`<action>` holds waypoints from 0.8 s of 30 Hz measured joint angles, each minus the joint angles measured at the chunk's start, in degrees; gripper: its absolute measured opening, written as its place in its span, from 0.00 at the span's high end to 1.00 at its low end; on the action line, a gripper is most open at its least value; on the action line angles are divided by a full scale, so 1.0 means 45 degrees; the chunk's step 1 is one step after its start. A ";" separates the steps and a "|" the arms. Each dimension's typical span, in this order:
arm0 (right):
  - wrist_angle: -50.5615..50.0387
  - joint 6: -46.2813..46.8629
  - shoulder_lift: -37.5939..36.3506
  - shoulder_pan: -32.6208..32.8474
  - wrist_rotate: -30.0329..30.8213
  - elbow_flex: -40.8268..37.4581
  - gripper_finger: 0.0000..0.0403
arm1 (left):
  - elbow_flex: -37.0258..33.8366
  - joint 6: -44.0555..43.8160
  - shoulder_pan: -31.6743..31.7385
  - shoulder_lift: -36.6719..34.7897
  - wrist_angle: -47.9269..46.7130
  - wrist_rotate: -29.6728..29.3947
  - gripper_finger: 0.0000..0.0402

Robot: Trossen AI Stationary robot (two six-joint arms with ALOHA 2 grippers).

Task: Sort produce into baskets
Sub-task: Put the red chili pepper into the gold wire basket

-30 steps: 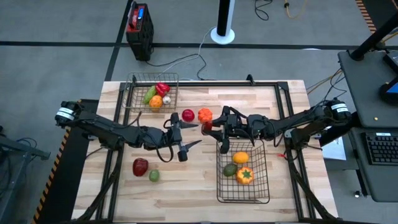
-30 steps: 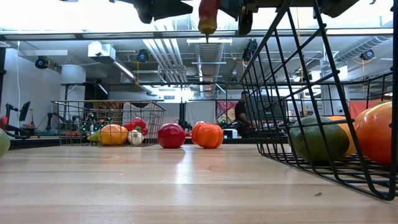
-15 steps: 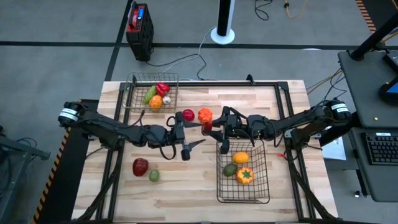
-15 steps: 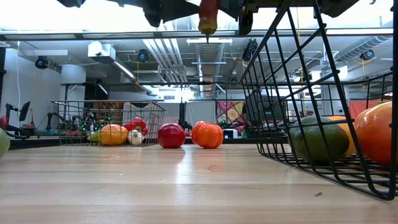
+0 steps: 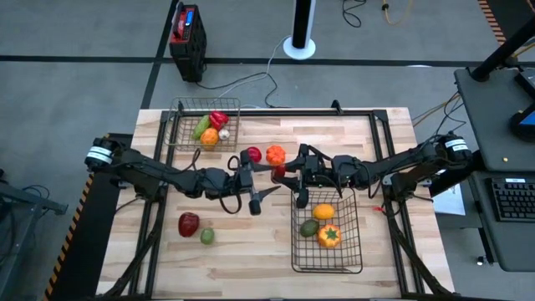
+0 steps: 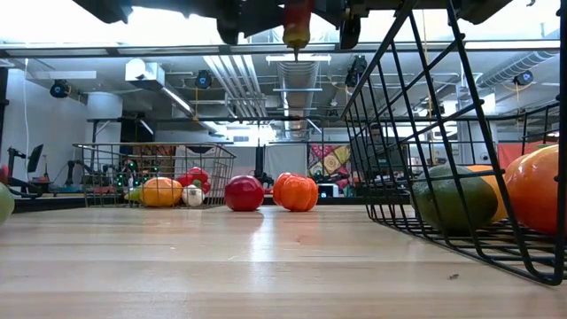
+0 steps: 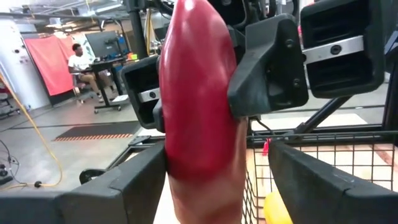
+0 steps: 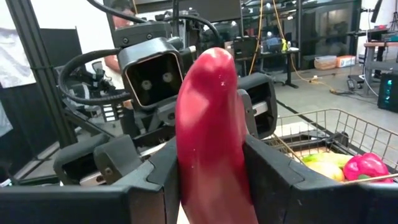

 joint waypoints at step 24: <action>0.0050 0.0485 0.0000 -0.0010 0.0109 0.0115 0.42 | 0.0005 0.0013 -0.0013 0.0005 -0.0238 0.0069 0.67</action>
